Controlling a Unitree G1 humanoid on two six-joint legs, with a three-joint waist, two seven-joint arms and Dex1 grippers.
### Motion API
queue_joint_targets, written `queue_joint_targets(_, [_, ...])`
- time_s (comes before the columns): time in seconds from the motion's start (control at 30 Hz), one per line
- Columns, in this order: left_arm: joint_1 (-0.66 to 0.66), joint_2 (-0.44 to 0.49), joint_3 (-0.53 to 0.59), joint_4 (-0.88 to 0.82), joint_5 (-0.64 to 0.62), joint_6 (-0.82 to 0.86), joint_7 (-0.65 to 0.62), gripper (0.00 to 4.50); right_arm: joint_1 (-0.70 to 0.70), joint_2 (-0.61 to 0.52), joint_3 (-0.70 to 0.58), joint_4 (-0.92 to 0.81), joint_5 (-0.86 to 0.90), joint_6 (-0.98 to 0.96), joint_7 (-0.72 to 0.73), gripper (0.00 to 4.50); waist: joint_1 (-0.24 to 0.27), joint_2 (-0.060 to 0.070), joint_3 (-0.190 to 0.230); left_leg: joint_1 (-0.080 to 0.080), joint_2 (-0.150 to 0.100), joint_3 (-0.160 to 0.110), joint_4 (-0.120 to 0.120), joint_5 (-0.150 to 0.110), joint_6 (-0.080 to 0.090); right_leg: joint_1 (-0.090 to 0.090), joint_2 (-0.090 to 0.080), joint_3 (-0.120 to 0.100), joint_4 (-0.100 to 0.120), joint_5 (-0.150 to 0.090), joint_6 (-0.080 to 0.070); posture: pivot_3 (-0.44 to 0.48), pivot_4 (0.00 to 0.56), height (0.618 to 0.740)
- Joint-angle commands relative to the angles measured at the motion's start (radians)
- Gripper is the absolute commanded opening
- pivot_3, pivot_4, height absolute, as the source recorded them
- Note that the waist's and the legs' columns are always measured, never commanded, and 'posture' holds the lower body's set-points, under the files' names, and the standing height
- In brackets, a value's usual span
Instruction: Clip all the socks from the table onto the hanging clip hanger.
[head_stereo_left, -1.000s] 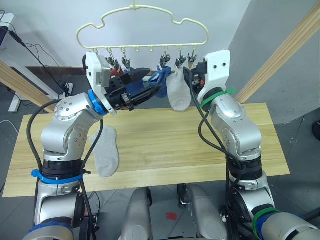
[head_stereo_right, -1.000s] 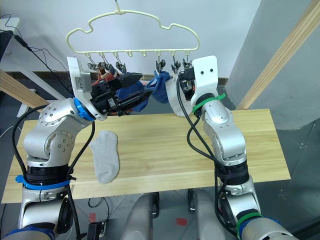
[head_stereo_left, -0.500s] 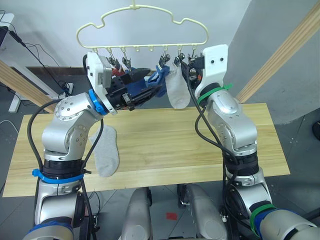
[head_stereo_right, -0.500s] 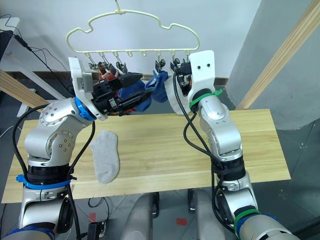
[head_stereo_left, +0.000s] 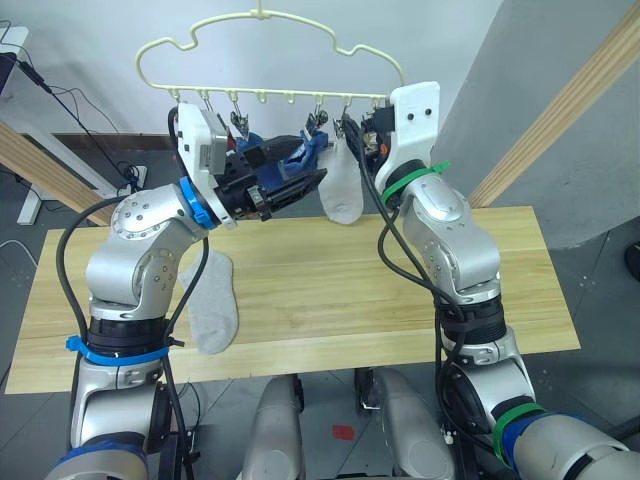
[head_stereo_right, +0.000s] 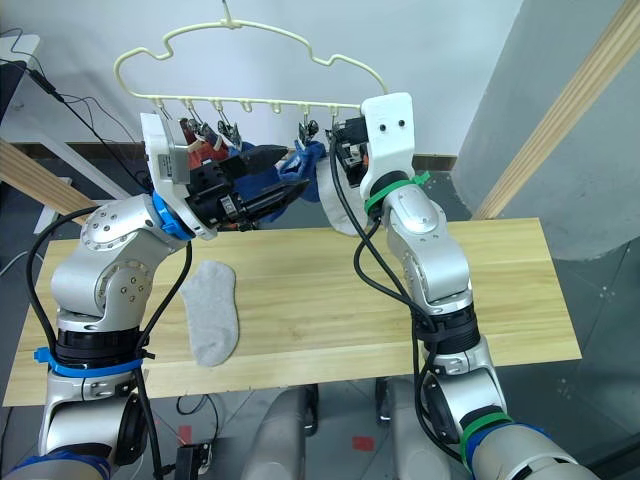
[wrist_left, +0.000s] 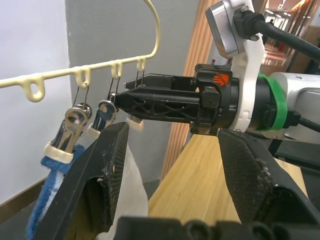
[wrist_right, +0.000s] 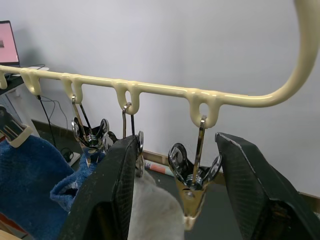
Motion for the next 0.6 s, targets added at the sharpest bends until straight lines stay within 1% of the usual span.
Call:
queue_joint_targets(0.03, [-0.003,0.004,0.005,-0.025,0.003,-0.022,-0.008,3.09,-0.017,0.005,0.0,-0.031,0.0,-0.024,0.002,2.57,0.0,0.0,0.0,0.0,0.0,0.0,0.0,0.0,0.0,0.0,0.0,0.0,0.0,0.0,0.0,-0.031,0.371,0.74])
queue_joint_targets(0.3, [-0.001,0.002,0.003,-0.027,0.002,-0.023,-0.009,3.09,-0.008,-0.008,-0.001,-0.048,-0.014,-0.005,-0.01,2.57,0.0,0.0,0.0,0.0,0.0,0.0,0.0,0.0,0.0,0.0,0.0,0.0,0.0,0.0,0.0,-0.035,0.37,0.74])
queue_joint_targets(0.6, [0.001,-0.001,0.0,-0.013,0.005,-0.036,-0.013,3.09,0.111,-0.055,0.001,-0.271,0.014,0.032,0.034,2.57,0.001,0.0,0.0,0.0,0.0,0.0,0.0,0.0,0.0,0.0,0.0,0.0,0.0,0.0,0.0,-0.046,0.366,0.74])
